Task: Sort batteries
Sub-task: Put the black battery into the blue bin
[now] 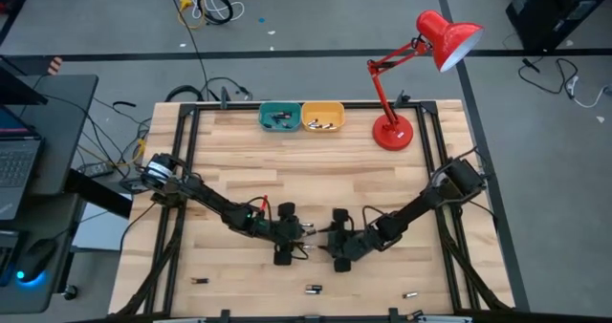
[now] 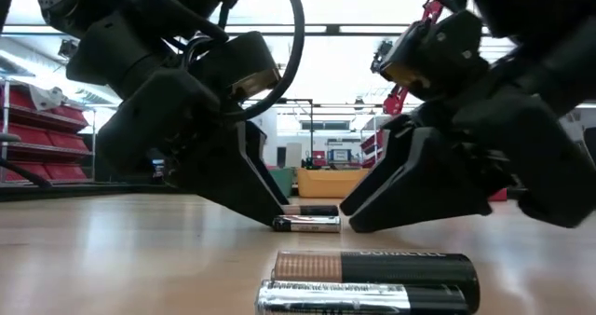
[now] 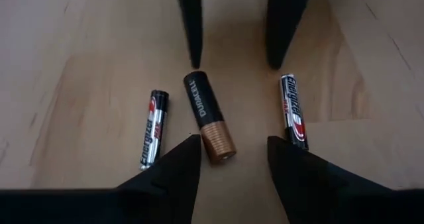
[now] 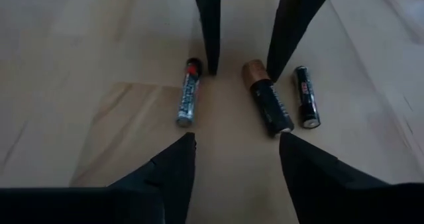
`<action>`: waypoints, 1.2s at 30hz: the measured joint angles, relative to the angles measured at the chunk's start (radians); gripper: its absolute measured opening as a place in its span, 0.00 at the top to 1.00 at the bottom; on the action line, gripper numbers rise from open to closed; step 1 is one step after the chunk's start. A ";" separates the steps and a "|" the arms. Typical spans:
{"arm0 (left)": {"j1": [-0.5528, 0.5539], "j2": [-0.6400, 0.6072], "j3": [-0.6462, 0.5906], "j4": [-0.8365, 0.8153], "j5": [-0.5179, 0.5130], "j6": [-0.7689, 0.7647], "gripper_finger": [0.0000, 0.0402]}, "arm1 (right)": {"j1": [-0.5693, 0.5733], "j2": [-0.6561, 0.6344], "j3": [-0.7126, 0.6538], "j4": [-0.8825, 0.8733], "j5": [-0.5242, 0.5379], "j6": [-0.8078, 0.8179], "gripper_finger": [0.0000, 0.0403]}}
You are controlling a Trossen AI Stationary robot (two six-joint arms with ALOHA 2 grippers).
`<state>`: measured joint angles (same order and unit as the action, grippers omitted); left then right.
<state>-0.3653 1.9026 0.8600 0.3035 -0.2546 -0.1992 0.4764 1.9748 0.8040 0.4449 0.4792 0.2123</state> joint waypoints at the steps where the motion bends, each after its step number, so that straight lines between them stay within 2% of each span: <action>1: 0.002 0.000 0.000 0.002 0.000 0.010 0.54 | -0.008 0.000 0.000 0.000 -0.011 -0.007 0.51; 7: 0.022 0.000 0.000 0.009 -0.012 0.015 0.61 | -0.048 -0.001 0.000 0.001 -0.060 -0.028 0.55; 15: 0.040 0.000 0.000 0.008 -0.006 0.017 0.70 | -0.057 -0.001 -0.001 0.008 -0.065 -0.031 0.56; 22: 0.043 -0.002 0.001 -0.006 -0.005 0.011 0.85 | -0.046 -0.012 -0.004 0.014 -0.054 0.041 0.56; 31: 0.045 -0.012 0.024 -0.027 -0.005 0.005 0.85 | -0.026 -0.103 -0.005 -0.054 -0.020 0.164 0.56; 36: 0.065 -0.079 0.062 -0.136 -0.009 0.009 0.85 | -0.004 -0.140 -0.004 -0.087 -0.010 0.216 0.56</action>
<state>-0.3000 1.8231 0.9219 0.1672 -0.2634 -0.1898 0.4729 1.8344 0.8003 0.3583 0.4691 0.4286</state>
